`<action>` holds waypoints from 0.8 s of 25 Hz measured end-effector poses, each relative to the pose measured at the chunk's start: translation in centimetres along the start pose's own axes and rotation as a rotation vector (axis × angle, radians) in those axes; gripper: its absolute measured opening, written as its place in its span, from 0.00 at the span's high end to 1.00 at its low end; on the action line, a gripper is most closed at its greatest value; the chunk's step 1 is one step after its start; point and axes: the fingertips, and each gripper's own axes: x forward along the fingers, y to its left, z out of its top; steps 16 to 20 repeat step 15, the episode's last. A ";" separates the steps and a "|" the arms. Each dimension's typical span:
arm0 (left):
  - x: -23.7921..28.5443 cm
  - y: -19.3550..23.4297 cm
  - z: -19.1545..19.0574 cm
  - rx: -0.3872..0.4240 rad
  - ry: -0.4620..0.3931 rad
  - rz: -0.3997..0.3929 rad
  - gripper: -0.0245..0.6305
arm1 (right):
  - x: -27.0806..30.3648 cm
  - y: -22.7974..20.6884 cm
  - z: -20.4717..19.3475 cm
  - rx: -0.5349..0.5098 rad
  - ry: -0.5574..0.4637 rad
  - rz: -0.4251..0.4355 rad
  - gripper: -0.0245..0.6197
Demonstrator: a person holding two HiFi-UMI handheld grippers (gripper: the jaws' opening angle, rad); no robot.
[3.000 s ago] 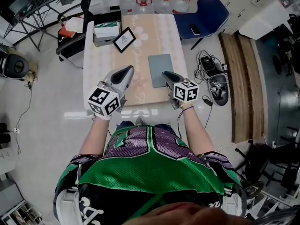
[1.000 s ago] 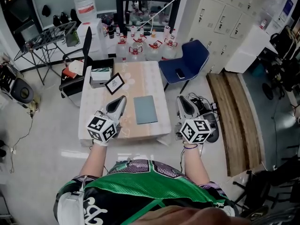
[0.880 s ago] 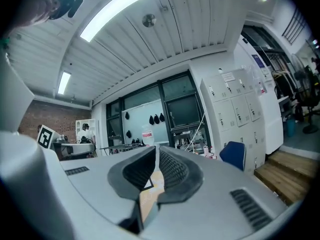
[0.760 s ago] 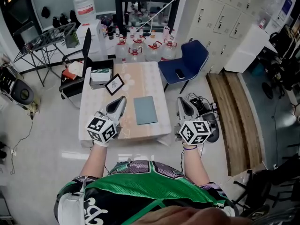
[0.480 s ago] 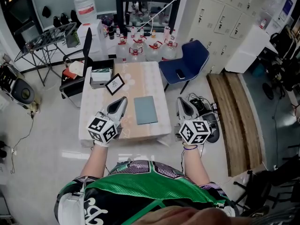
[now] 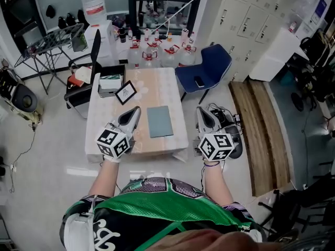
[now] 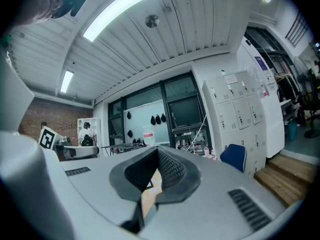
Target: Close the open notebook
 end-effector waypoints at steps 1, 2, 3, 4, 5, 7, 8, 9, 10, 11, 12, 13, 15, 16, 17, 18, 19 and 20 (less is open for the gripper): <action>0.1 -0.2 -0.1 0.001 0.002 -0.002 0.94 | -0.1 -0.1 0.0 0.000 0.001 0.002 0.96; 0.3 -0.3 -0.2 0.002 0.004 -0.006 0.94 | -0.2 -0.2 -0.1 0.003 0.001 0.002 0.96; 0.4 -0.4 -0.3 0.002 0.007 -0.010 0.94 | -0.2 -0.3 -0.3 0.006 0.002 0.001 0.96; 0.5 -0.5 -0.3 0.004 0.009 -0.014 0.94 | -0.2 -0.4 -0.4 0.010 0.003 0.002 0.96; 0.7 -0.5 -0.4 0.007 0.011 -0.018 0.94 | -0.1 -0.4 -0.5 0.013 0.004 0.004 0.96; 0.9 -0.4 -0.4 0.016 0.018 -0.024 0.94 | 0.2 -0.3 -0.7 0.014 0.008 0.009 0.96; 0.9 -0.4 -0.4 0.020 0.021 -0.026 0.94 | 0.3 -0.3 -0.7 0.013 0.009 0.010 0.96; 1.0 -0.4 -0.4 0.022 0.023 -0.027 0.94 | 0.4 -0.3 -0.7 0.012 0.009 0.012 0.96; 1.1 -0.4 -0.3 0.021 0.024 -0.027 0.94 | 0.4 -0.3 -0.6 0.012 0.009 0.014 0.96; 1.2 -0.4 -0.3 0.020 0.024 -0.028 0.94 | 0.5 -0.3 -0.6 0.011 0.008 0.015 0.96; 1.3 -0.5 -0.2 0.019 0.024 -0.029 0.94 | 0.5 -0.4 -0.5 0.009 0.009 0.017 0.96; 1.5 -0.6 -0.2 0.018 0.023 -0.030 0.94 | 0.6 -0.6 -0.5 0.008 0.009 0.018 0.96; 1.8 -0.9 0.0 0.019 0.023 -0.033 0.94 | 0.6 -1.0 -0.4 0.005 0.011 0.019 0.96; 1.8 -0.9 0.0 0.019 0.023 -0.033 0.94 | 0.6 -1.0 -0.4 0.005 0.011 0.019 0.96; 1.8 -0.9 0.0 0.019 0.023 -0.033 0.94 | 0.6 -1.0 -0.4 0.005 0.011 0.019 0.96; 1.8 -0.9 0.0 0.019 0.023 -0.033 0.94 | 0.6 -1.0 -0.4 0.005 0.011 0.019 0.96; 1.8 -0.9 0.0 0.019 0.023 -0.033 0.94 | 0.6 -1.0 -0.4 0.005 0.011 0.019 0.96; 1.8 -0.9 0.0 0.019 0.023 -0.033 0.94 | 0.6 -1.0 -0.4 0.005 0.011 0.019 0.96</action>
